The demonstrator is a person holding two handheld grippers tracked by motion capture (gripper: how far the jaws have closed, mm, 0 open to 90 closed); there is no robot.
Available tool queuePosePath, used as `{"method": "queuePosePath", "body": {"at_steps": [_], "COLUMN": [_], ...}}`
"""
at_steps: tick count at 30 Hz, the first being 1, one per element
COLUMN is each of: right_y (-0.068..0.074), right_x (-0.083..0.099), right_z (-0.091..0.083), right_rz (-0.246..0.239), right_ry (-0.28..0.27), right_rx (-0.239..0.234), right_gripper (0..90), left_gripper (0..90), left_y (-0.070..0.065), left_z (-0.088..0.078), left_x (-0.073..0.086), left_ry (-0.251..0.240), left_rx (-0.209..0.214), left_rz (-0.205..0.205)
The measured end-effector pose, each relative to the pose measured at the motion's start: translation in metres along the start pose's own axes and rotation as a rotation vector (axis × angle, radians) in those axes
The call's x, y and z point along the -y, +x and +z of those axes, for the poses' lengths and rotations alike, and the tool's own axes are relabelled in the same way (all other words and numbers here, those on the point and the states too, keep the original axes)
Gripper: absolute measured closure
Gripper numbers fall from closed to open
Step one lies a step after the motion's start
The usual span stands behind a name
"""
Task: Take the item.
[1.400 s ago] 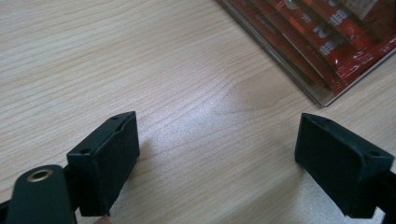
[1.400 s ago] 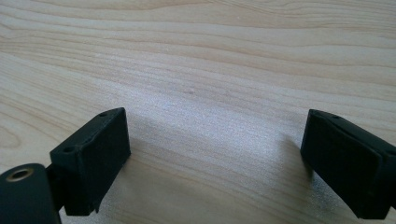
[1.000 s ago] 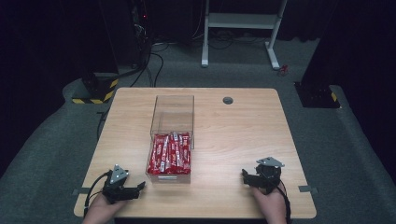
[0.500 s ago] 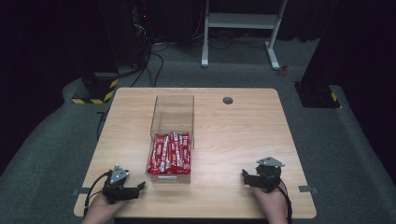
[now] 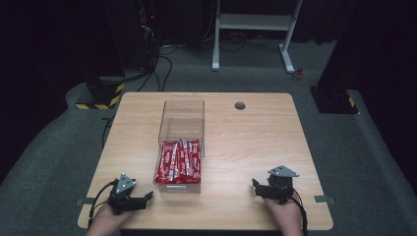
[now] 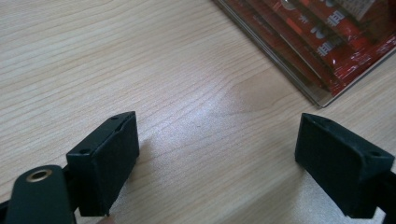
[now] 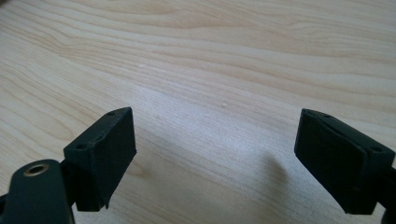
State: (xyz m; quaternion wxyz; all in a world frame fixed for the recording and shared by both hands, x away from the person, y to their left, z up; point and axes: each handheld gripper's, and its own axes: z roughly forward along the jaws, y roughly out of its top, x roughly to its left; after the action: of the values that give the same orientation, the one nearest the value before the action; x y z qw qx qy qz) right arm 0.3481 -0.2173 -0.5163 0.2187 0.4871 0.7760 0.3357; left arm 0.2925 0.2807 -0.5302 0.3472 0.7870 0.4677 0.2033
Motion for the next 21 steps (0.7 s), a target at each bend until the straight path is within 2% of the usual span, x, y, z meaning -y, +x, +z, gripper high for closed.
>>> {"method": "queuePosePath", "body": {"at_steps": [1, 21], "right_y": [0.001, 0.019], "right_x": [0.000, -0.004], "right_z": [0.000, 0.002], "right_rz": [-0.013, -0.044], "right_ry": [-0.009, -0.033], "right_rx": [-0.001, -0.067], "right_gripper": [13.1, 14.0], "left_gripper": [13.9, 13.9], "left_y": [0.000, 0.000], "left_z": [0.000, 0.000], "left_x": [0.000, 0.000], "left_ry": [0.000, 0.000], "left_rx": [0.000, 0.000], "left_rz": [0.000, 0.000]}}
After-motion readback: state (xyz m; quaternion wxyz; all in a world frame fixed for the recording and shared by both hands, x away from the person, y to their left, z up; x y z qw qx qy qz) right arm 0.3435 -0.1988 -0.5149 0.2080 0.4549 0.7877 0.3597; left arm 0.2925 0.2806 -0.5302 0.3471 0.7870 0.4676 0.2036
